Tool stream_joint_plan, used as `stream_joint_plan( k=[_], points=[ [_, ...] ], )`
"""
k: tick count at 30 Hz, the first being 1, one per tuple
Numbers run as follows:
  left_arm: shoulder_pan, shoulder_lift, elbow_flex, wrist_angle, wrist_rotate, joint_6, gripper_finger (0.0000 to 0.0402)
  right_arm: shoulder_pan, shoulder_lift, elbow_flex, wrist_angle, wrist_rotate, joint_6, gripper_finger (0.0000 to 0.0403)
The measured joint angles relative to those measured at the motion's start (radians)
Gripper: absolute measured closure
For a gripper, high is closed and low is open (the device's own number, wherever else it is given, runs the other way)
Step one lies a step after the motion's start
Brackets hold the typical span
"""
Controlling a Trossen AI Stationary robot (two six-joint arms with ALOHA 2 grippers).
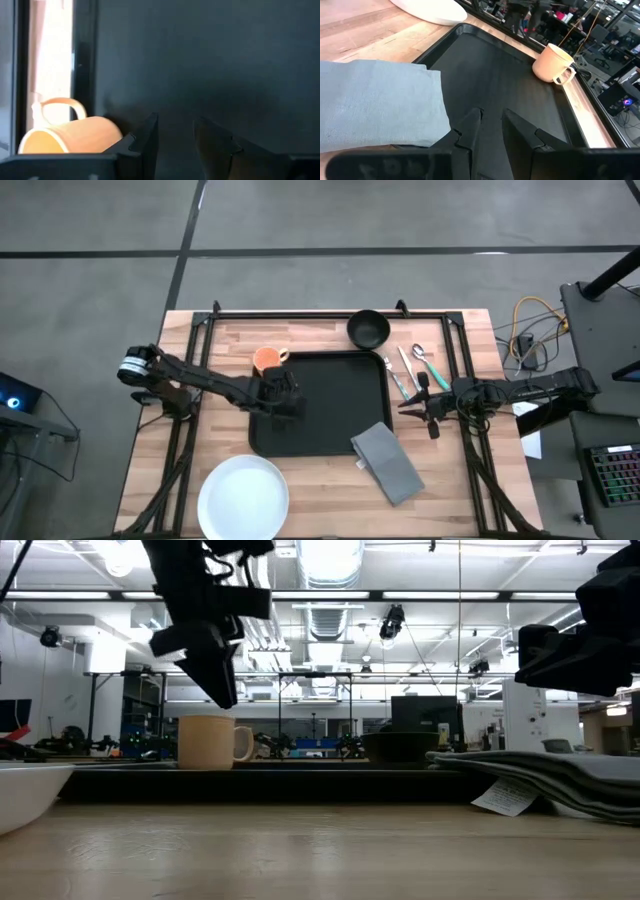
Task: Set up tray
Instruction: Put the white plate at the bottom of the yellow mug on the black serving tray
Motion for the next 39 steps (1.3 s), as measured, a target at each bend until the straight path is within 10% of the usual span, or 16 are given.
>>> stream_joint_plan(
  k=[19,39],
  points=[
    [-0.285,0.0,0.008,0.0,0.007,-0.262,0.0297,0.0,0.0,0.0,0.0,0.0,-0.001,0.0335],
    [-0.353,0.002,-0.016,0.001,0.275,-0.28,0.0297,0.0,0.0,0.0,0.0,0.0,0.0,0.0335]
  ],
)
